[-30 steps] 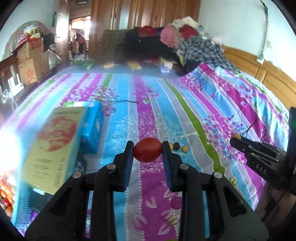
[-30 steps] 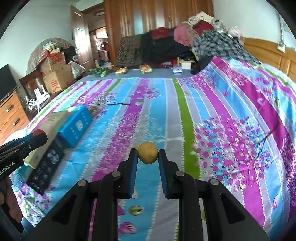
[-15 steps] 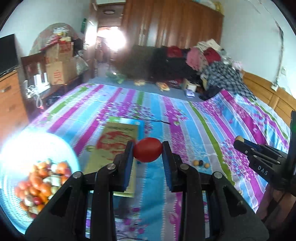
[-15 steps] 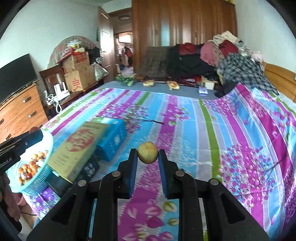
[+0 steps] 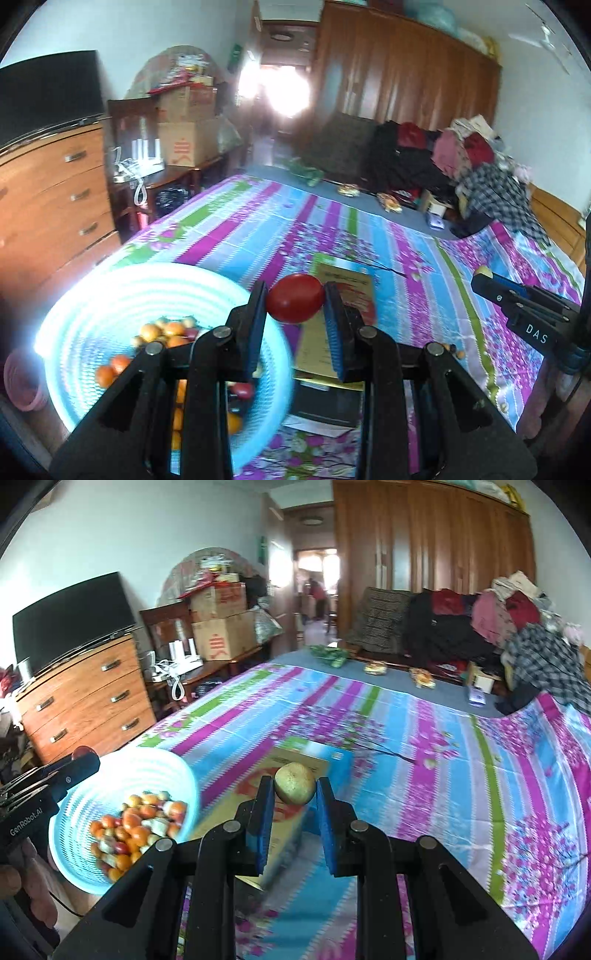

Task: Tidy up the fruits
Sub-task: 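Carry the red fruit and yellow fruit in both tools toward the light-blue basket, then lower the held red and yellow fruits with both tools over the basket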

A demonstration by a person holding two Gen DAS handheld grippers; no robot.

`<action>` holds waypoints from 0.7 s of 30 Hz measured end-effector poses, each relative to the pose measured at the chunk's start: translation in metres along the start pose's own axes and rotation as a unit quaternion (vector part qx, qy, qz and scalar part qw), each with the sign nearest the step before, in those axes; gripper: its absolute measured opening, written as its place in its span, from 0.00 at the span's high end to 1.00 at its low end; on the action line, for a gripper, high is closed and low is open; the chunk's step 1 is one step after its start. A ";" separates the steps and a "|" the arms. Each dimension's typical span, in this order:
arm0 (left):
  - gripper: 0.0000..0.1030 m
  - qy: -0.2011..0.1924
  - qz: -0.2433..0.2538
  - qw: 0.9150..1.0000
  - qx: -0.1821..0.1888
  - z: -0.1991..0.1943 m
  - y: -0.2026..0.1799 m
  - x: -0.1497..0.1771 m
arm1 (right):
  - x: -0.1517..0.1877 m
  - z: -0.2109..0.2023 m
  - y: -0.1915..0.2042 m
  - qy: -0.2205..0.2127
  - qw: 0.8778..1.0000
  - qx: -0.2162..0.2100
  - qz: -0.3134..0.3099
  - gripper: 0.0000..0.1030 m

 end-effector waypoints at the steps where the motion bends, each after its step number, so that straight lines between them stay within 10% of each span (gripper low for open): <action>1: 0.70 -0.001 -0.004 1.000 -0.006 -0.001 0.007 0.000 | -0.003 0.003 0.010 0.002 1.000 -0.008 -0.002 0.75; 21: 0.70 0.045 -0.069 0.991 -0.103 -0.005 0.127 0.025 | -0.001 0.069 0.164 0.080 0.988 -0.109 -0.074 0.75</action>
Point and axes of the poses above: each gripper's, at about its wrist camera, not at the fingertips, and z roughly the way its jaws point, y to its left, x to its underside, the point moved 4 cm from there along z, roughly the way its jaws point, and after that the axes turned 3 degrees about z, right-handed, at the moved point
